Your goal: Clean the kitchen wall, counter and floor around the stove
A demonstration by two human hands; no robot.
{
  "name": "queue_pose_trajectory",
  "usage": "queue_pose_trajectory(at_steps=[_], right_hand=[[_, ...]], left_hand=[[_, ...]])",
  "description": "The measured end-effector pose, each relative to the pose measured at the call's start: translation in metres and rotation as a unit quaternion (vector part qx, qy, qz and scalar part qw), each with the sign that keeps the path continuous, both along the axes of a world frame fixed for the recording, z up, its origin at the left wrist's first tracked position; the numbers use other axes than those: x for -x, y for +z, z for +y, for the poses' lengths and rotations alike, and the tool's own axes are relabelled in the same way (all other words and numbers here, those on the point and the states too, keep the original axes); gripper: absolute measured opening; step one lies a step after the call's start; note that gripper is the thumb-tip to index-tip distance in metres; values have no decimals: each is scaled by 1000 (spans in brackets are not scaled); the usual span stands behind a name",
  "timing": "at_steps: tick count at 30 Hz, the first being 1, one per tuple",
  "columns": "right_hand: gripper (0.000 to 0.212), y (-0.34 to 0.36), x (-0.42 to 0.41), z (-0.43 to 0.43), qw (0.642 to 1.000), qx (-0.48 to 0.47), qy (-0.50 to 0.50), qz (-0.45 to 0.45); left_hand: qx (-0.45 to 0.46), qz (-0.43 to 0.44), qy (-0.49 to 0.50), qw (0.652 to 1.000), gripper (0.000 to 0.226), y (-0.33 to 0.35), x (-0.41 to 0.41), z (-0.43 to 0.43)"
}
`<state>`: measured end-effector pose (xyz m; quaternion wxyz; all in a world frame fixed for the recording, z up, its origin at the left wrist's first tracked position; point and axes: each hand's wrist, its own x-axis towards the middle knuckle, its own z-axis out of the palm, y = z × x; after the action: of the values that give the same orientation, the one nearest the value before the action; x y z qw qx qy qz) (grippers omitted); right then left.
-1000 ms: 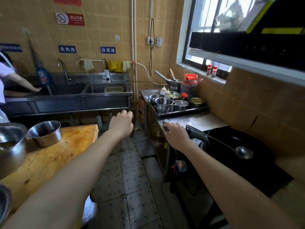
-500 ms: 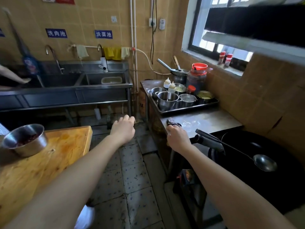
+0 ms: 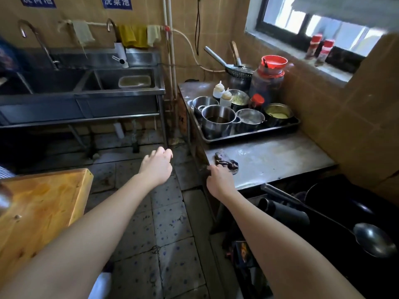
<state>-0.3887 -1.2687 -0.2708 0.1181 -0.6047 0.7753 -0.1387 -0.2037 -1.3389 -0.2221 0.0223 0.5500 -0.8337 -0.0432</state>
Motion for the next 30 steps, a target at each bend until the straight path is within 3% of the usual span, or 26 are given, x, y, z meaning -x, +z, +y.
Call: queue_pose_trajectory(at_steps=[9, 16, 24, 30], right_hand=[[37, -32, 17, -51, 999, -30, -26, -4], [24, -56, 51, -104, 991, -62, -116, -3], [54, -85, 71, -150, 963, -178, -200, -24], [45, -106, 77, -162, 944, -223, -243, -27]], left_hand=[[-24, 0, -27, 999, 28, -43, 23, -56], [-60, -10, -64, 996, 30, -77, 33, -134], [-80, -20, -111, 990, 31, -101, 55, -216], [-99, -19, -145, 984, 32, -120, 66, -238]])
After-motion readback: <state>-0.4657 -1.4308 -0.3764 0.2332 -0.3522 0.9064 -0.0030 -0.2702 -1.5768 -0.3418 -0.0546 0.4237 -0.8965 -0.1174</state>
